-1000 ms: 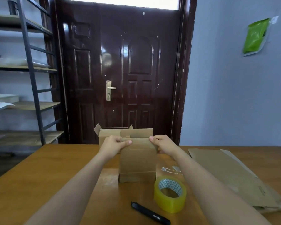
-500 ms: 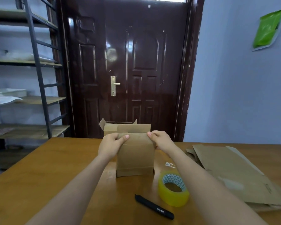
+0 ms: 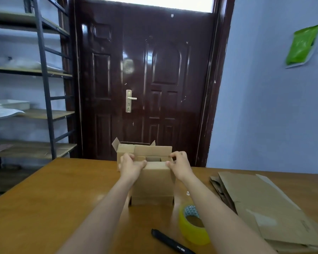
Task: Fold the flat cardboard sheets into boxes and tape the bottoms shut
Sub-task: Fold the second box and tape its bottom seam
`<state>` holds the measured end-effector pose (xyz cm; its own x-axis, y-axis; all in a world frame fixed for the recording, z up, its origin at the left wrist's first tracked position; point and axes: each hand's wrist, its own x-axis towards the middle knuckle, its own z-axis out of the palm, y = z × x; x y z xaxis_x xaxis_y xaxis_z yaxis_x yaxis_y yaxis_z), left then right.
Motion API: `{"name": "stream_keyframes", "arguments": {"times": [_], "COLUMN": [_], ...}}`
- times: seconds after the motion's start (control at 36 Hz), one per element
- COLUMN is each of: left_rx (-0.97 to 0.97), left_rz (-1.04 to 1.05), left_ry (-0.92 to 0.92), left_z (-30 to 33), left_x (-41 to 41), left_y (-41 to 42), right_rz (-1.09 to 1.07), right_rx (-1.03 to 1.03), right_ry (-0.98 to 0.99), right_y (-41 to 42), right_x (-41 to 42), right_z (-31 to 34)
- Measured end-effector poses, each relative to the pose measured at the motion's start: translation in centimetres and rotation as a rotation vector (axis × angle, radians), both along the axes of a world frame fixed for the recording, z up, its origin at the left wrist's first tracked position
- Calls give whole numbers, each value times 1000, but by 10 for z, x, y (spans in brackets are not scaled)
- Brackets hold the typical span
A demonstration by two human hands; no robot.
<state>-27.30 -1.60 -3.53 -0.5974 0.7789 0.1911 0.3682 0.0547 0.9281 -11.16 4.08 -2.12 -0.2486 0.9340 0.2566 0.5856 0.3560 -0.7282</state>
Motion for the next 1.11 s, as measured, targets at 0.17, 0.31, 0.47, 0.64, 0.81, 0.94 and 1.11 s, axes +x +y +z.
{"name": "stream_keyframes", "arguments": {"times": [0.17,0.31,0.47,0.64,0.81,0.94,1.11], "left_rx": [-20,44,102,46,61,91,-51], "left_rz": [-91,-237,-246,-202,-212,-187,-124], "left_ry": [-157,-247,-274,-156,-206,-231,-75], "left_z": [-2,-3,-5,-12,-15,-16,-25], "left_x": [-3,-1,-7,-9,-8,-3,-8], "left_y": [10,13,16,22,18,17,11], "right_rz": [68,201,234,161,130,167,183], "right_rx": [-182,-327,-263,-74,16,-111,-297], "right_ry": [104,209,235,95,64,179,190], "right_y": [4,13,24,22,15,15,7], "right_x": [-1,4,5,4,0,-1,-3], "right_z": [6,2,-4,-7,-14,-23,-35]}}
